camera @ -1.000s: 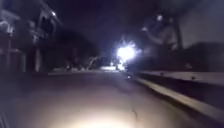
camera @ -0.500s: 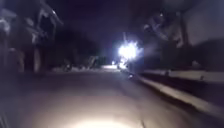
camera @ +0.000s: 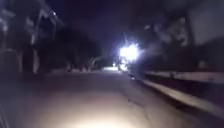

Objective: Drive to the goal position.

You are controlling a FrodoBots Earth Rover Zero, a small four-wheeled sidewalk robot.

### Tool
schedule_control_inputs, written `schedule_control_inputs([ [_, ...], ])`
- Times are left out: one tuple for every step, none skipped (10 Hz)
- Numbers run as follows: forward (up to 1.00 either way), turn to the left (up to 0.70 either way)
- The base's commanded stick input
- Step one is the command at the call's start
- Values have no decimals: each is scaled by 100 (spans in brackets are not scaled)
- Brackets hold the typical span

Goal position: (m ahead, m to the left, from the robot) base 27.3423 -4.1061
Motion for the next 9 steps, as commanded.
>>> schedule_control_inputs([
  [70, 0],
  [70, 0],
  [70, 0],
  [70, 0],
  [70, 0],
  [70, 0],
  [70, 0],
  [70, 0],
  [70, 0],
])
